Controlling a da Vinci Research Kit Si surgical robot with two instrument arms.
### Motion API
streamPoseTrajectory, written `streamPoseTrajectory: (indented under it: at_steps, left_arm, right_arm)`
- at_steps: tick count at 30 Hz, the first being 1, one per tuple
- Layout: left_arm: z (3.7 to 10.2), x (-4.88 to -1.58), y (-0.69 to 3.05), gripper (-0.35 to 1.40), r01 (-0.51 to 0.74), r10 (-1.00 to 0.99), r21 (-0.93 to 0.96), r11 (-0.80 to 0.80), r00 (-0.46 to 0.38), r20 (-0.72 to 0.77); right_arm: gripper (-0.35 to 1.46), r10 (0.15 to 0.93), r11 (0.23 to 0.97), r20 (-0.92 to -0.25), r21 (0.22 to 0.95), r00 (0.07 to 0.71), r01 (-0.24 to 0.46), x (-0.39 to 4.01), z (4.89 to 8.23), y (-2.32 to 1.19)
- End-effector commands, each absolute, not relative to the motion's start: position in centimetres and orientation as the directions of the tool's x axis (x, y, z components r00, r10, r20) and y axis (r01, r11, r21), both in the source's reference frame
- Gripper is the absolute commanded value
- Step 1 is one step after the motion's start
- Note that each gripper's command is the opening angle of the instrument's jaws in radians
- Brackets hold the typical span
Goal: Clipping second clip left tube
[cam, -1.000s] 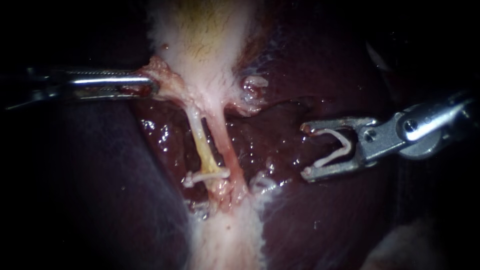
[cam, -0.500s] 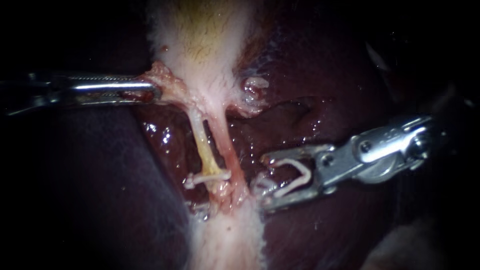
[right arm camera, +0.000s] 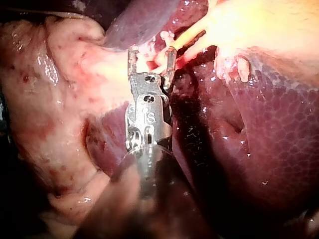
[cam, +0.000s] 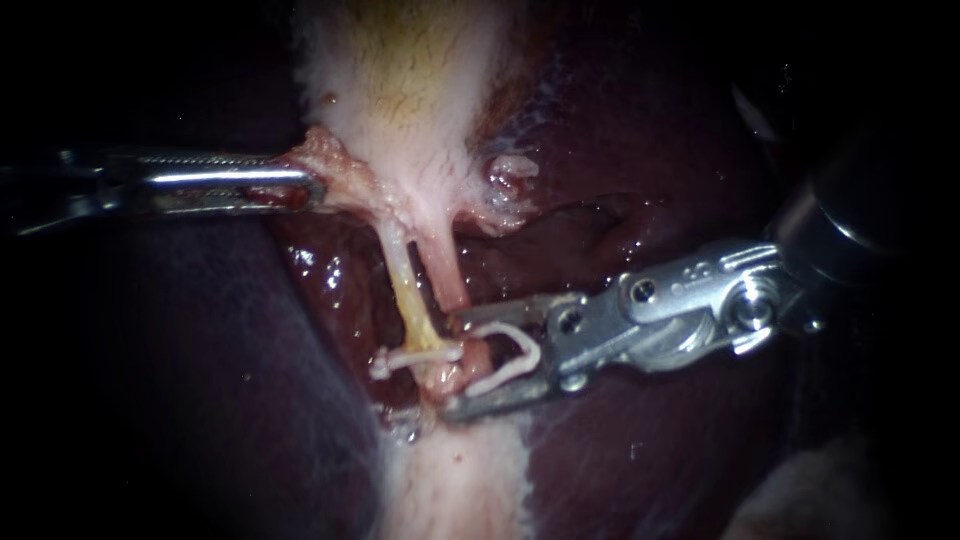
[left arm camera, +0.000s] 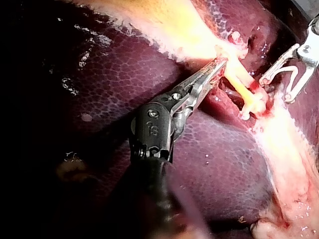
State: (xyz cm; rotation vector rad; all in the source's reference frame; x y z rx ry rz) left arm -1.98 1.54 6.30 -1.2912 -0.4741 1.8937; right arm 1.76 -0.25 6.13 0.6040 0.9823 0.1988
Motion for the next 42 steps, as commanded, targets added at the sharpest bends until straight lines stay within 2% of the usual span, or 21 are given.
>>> streamPoseTrajectory:
  at_steps: [1,18,26,33,42]
  left_arm:
    - [6.30,-1.98,1.54,-0.35,-0.391,0.771,-0.674,-0.626,-0.180,-0.611]
    - [6.29,-1.99,1.52,-0.35,-0.390,0.771,-0.675,-0.627,-0.180,-0.611]
    - [6.29,-1.99,1.52,-0.35,-0.390,0.771,-0.675,-0.626,-0.180,-0.611]
    - [6.29,-2.00,1.52,-0.35,-0.391,0.771,-0.675,-0.626,-0.180,-0.611]
    - [6.29,-2.01,1.52,-0.35,-0.391,0.771,-0.674,-0.626,-0.180,-0.611]
  right_arm:
    - [0.49,0.419,0.821,-0.720,0.561,0.553,0.108,1.76,6.16,-0.24]
    - [0.49,0.438,0.810,-0.706,0.579,0.557,0.097,1.91,6.76,-0.27]
    - [0.49,0.439,0.810,-0.703,0.579,0.560,0.093,2.00,6.88,-0.18]
    - [0.50,0.464,0.800,-0.717,0.591,0.520,0.102,2.19,6.93,-0.19]
    - [0.50,0.515,0.756,-0.724,0.637,0.459,0.155,2.31,6.91,-0.24]
